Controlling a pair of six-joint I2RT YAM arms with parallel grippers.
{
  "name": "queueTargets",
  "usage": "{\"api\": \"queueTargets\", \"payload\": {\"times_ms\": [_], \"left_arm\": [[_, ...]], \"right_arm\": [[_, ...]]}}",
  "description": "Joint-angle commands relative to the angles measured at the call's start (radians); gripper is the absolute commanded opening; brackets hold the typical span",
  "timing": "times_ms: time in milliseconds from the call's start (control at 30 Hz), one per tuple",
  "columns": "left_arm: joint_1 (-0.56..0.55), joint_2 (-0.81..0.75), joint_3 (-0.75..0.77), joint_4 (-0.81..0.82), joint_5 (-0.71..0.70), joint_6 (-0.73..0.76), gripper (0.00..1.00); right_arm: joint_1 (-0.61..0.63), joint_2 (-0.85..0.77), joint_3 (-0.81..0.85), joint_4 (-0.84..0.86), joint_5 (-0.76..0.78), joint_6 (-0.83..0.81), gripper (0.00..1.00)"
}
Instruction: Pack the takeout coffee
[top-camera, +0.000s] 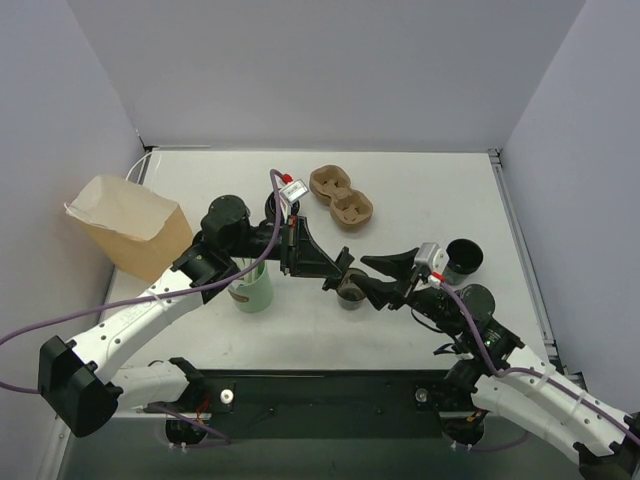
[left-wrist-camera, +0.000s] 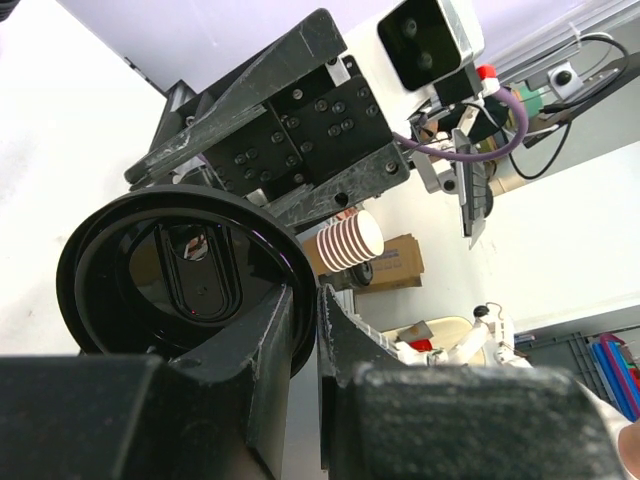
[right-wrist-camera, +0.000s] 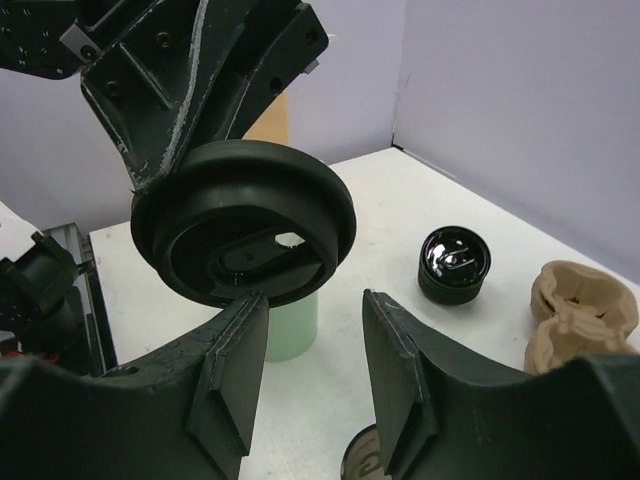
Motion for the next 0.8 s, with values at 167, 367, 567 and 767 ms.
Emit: {"api": "queueTargets", "payload": {"times_ms": [167, 367, 567, 767], "left_arm": [[0.0, -0.017, -0.017, 0.143, 0.032, -0.102, 0.15], [0.0, -0.019, -0.019, 0.123, 0.051, -0.105, 0.15], [0.0, -0.026, -0.032, 0.094, 0.055, -0.09, 0.15], [0.0, -0.032, -0.042, 0.082, 0.062, -0.087, 0.15]], "right_arm": [[0.027, -0.005, -0.014, 0.195, -0.086, -0.17, 0.42], [0.033, 0.005, -0.003, 0.196, -0.147, -0.207, 0.41], [0.041, 0.023, 0.027, 0.147, -0.146, -0.25, 0.39], [0.044, 0.017, 0.035, 0.13, -0.092, -0.284, 0.38]]}}
